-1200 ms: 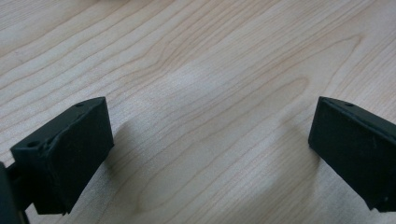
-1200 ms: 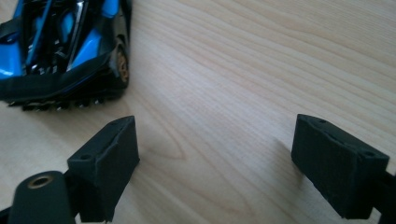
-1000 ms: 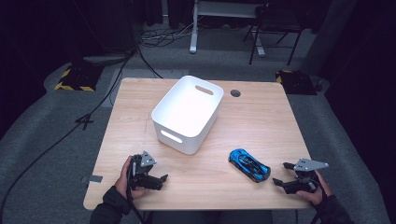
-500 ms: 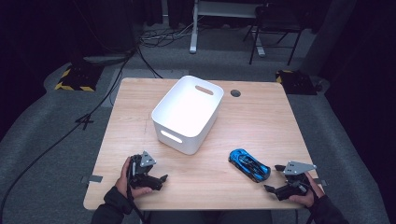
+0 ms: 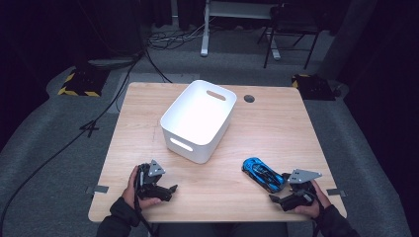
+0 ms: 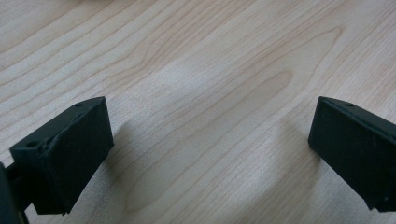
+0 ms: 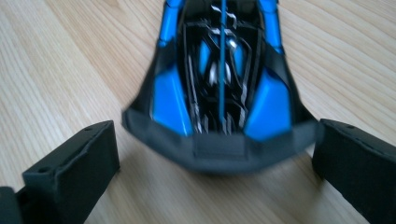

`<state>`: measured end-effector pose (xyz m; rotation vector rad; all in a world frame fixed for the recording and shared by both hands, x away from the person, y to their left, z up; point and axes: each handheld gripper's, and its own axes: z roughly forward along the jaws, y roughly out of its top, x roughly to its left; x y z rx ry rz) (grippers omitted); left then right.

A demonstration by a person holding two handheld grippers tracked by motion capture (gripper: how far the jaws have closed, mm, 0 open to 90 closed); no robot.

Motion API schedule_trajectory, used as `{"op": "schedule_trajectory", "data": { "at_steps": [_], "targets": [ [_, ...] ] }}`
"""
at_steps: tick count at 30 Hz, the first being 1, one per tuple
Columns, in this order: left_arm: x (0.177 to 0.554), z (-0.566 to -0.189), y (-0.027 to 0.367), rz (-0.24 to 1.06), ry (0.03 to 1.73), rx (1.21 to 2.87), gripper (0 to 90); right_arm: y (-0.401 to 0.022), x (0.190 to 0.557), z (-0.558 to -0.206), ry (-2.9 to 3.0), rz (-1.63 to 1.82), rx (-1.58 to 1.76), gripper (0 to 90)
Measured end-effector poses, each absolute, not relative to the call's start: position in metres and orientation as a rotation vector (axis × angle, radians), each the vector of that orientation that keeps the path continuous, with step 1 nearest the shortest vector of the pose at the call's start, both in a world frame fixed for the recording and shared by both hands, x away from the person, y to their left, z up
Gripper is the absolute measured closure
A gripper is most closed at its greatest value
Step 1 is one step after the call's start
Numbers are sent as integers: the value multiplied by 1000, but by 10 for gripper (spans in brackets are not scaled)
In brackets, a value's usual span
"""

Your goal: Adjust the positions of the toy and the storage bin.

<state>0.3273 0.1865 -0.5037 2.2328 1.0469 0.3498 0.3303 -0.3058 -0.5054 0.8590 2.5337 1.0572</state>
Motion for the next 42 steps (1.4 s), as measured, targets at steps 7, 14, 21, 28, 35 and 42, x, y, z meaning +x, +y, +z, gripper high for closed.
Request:
{"op": "schedule_trajectory", "data": {
  "at_steps": [7, 14, 21, 28, 35, 42],
  "targets": [
    [327, -504, 187, 349, 1046, 2233, 1, -293, 336, -505, 2506, 1046, 918, 7],
    [327, -504, 186, 341, 1047, 2232, 1, -295, 338, -504, 2442, 1060, 981, 109],
    [328, -503, 186, 380, 1056, 2235, 1, -294, 339, -503, 2455, 1098, 920, 243],
    [328, -502, 182, 385, 1089, 2224, 7, -298, 339, -502, 2434, 1083, 960, 245],
    [328, -501, 181, 398, 1106, 2206, 100, -316, 345, -502, 2347, 1041, 1071, 245],
    [327, -493, 176, 425, 1076, 2178, 156, -333, 350, -501, 2283, 1002, 1137, 245]
  ]
}}
